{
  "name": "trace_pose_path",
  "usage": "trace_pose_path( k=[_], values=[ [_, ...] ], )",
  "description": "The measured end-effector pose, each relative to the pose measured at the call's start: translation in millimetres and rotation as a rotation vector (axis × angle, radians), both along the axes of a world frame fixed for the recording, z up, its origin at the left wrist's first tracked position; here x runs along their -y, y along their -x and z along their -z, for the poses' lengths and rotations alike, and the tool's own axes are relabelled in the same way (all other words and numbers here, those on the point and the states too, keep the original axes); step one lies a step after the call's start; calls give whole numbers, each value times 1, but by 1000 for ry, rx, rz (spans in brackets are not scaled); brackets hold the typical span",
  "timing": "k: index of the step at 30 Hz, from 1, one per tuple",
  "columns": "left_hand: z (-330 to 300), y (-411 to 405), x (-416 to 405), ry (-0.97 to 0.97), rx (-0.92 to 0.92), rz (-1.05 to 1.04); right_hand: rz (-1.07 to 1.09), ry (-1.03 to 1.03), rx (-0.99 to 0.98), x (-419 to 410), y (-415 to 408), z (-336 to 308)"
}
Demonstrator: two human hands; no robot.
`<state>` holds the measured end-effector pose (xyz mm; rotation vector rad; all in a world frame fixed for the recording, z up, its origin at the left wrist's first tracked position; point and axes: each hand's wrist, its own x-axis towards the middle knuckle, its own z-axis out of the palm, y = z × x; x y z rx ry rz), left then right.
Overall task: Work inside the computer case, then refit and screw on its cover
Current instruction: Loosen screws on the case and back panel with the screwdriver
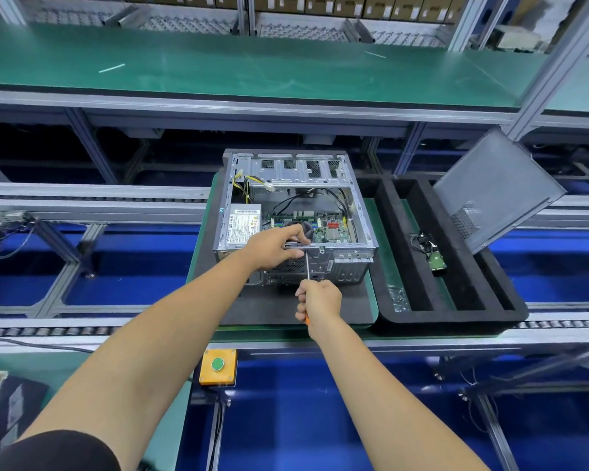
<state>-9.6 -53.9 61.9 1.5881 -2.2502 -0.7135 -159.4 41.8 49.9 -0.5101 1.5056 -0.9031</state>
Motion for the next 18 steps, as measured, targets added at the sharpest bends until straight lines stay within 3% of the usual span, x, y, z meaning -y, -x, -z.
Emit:
trace_pose_path(
  k=[4,11,14,18],
  values=[
    [-1,1,1,-23,-3,6,-12,-96,78,0,-4,-4],
    [-5,-1,1,-45,124,137,-27,-205,415,6,-7,-16],
    [-8,1,2,-17,195,211,-21,-203,459,7,-9,-21],
    [-1,7,-2,96,195,129,-67,-202,462,7,-5,-21]
  ],
)
